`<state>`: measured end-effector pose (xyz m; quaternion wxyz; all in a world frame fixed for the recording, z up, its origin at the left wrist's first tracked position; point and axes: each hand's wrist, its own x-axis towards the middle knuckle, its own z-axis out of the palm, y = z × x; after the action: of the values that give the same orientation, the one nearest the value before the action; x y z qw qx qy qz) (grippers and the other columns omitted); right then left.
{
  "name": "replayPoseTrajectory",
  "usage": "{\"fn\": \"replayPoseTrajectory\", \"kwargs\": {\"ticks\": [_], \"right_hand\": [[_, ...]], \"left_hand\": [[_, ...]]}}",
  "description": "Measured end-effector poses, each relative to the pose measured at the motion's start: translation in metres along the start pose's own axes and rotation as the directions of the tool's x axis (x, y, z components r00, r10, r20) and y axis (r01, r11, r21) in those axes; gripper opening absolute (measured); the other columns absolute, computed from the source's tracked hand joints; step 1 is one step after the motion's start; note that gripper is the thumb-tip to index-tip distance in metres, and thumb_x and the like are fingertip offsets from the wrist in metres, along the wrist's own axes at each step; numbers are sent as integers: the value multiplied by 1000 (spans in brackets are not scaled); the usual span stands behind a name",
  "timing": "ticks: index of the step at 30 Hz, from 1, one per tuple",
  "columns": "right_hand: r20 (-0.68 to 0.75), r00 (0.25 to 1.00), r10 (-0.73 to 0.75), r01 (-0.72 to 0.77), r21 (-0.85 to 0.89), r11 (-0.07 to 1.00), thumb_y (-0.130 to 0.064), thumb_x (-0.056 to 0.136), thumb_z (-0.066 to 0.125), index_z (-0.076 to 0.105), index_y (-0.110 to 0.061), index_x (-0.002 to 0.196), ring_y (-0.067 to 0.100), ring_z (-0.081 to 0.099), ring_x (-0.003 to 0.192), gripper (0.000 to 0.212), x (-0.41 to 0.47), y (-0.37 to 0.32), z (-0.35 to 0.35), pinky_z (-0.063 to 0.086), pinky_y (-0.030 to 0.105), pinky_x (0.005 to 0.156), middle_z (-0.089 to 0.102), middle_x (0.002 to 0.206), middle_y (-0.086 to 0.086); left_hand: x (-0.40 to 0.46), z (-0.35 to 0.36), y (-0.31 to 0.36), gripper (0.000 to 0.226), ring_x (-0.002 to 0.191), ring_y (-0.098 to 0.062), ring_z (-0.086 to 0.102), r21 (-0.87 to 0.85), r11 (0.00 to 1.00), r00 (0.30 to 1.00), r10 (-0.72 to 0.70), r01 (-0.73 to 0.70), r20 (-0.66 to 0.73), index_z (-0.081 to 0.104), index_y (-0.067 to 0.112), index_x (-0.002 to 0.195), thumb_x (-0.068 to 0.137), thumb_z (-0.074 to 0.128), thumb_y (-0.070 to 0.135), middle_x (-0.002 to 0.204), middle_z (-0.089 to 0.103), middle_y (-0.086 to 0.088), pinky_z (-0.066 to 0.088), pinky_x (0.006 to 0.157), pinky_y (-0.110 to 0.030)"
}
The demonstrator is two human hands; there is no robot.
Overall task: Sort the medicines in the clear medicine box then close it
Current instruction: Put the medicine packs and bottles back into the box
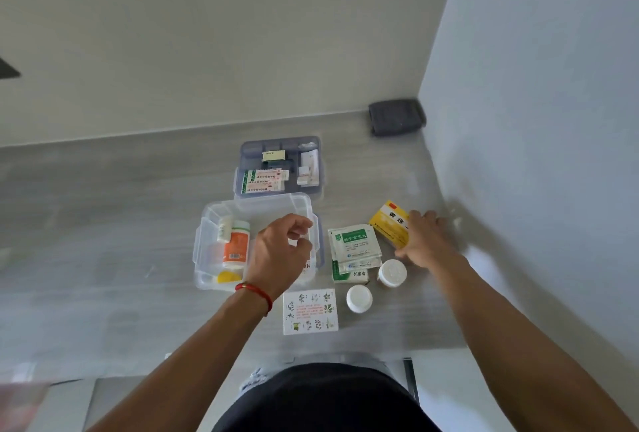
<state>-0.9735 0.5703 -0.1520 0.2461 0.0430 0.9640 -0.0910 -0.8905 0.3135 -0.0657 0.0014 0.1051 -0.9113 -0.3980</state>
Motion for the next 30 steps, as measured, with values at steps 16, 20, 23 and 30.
{"fn": "replayPoseTrajectory", "kwargs": {"ticks": [16,20,23,30], "right_hand": [[-271,824,-498,540,106,835,-25,74,80,41,-18,151,20,38,128,87,-84,-112,-75,42,34,105,49,140,1],[-224,741,-633,649,1,761,-34,78,80,42,-16,151,18,40,131,84,-88,-165,-60,42,35,109,50,144,0],[-152,719,-678,659,-159,735,-40,80,81,46,-16,145,19,44,129,77,-79,-193,-41,45,38,109,52,138,-1],[-25,780,-625,536,-488,689,-12,81,76,56,-2,132,28,49,120,56,-57,-221,2,47,42,103,56,128,11]], "left_hand": [[52,-61,-50,18,86,-20,73,-494,842,969,-128,218,210,71,27,104,91,60,22,96,75,0,63,76,-38],[59,-84,-85,20,83,-21,72,-383,910,984,-179,158,-20,71,23,103,92,55,19,93,75,-1,59,76,-34],[54,-95,-114,21,81,-9,66,-116,993,980,-52,29,-192,72,20,97,88,58,6,92,73,6,50,73,-14],[42,-88,-145,30,92,-28,64,88,970,960,237,-225,-152,74,4,88,71,60,-16,93,73,-9,50,85,-33]]}}
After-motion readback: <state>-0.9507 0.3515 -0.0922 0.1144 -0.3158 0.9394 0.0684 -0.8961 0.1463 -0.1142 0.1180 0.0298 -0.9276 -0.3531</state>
